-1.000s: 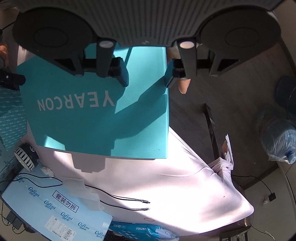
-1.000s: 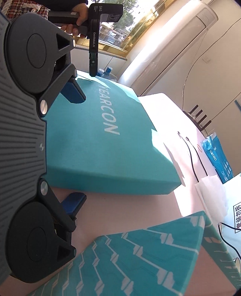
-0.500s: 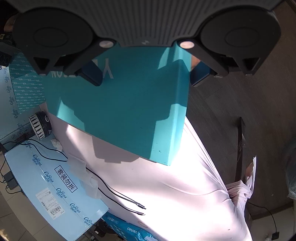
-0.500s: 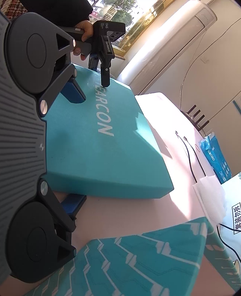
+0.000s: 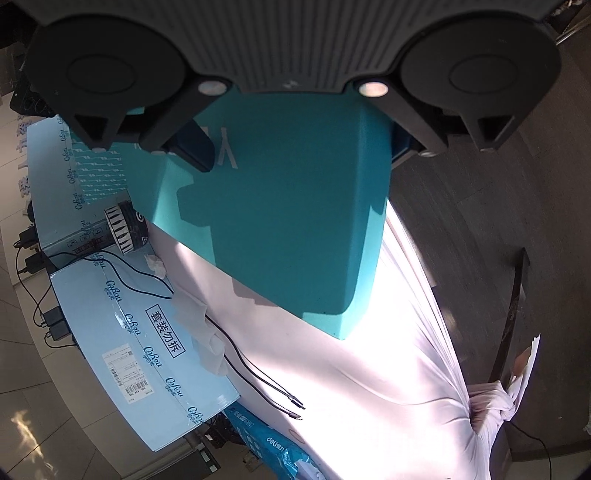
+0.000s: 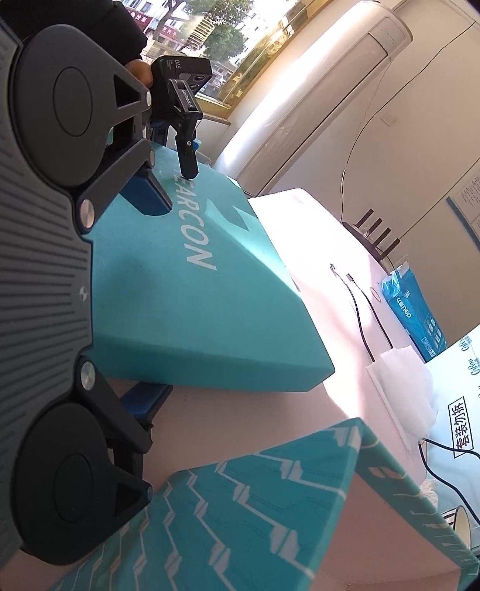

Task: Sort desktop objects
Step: 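Lift the YEARCON lid with the left gripper toward the teal box, then lower the YEARCON lid onto the teal box with the left gripper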

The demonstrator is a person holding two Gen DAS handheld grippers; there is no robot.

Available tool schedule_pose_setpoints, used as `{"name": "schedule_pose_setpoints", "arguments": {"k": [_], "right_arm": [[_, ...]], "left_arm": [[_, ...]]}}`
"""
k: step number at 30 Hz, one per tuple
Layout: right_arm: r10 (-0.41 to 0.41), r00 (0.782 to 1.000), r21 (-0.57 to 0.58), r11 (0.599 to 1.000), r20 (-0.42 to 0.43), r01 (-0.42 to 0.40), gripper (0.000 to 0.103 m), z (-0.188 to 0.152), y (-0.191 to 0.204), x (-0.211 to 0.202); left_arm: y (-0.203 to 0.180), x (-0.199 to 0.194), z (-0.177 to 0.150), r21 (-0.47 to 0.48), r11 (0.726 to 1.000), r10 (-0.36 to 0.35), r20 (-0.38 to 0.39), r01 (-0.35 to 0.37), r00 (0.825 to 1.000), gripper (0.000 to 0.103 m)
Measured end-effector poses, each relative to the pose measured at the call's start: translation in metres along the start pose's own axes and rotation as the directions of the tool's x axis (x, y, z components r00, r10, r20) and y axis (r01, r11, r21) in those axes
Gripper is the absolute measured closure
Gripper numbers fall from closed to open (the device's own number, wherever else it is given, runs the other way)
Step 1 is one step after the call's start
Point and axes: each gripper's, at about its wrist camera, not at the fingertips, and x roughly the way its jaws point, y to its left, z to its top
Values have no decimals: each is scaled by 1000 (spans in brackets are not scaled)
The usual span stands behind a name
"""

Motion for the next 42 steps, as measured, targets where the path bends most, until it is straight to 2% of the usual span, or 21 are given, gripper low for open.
{"name": "schedule_pose_setpoints", "arguments": {"k": [5,10,14,19,23,31,35,42], "right_arm": [[-15,1000,-51,999,16,16,9,1,18,-9],[-4,998,-82,997,69,10,9,10,34,-34],[-2,991,-90,996,131,14,9,18,48,-62],[-28,975,-62,997,220,43,9,25,59,-104],[-75,957,-61,994,279,96,9,24,57,-138],[-222,908,16,973,354,232,9,10,29,-191],[-285,889,76,958,358,277,9,5,13,-210],[-400,839,171,917,370,362,9,-8,-11,-246]], "left_arm": [[-12,-20,-3,29,1000,-12,58,11,998,12],[-38,-42,6,109,994,-41,132,27,990,12],[-73,-60,21,206,978,-80,175,43,981,12],[-114,-62,40,295,951,-148,173,92,974,11],[-144,-45,47,340,929,-203,138,146,969,11],[-195,18,46,384,887,-278,-2,257,961,11],[-216,50,43,384,874,-289,-84,299,954,11],[-263,91,30,410,834,-311,-202,368,929,11]]}}
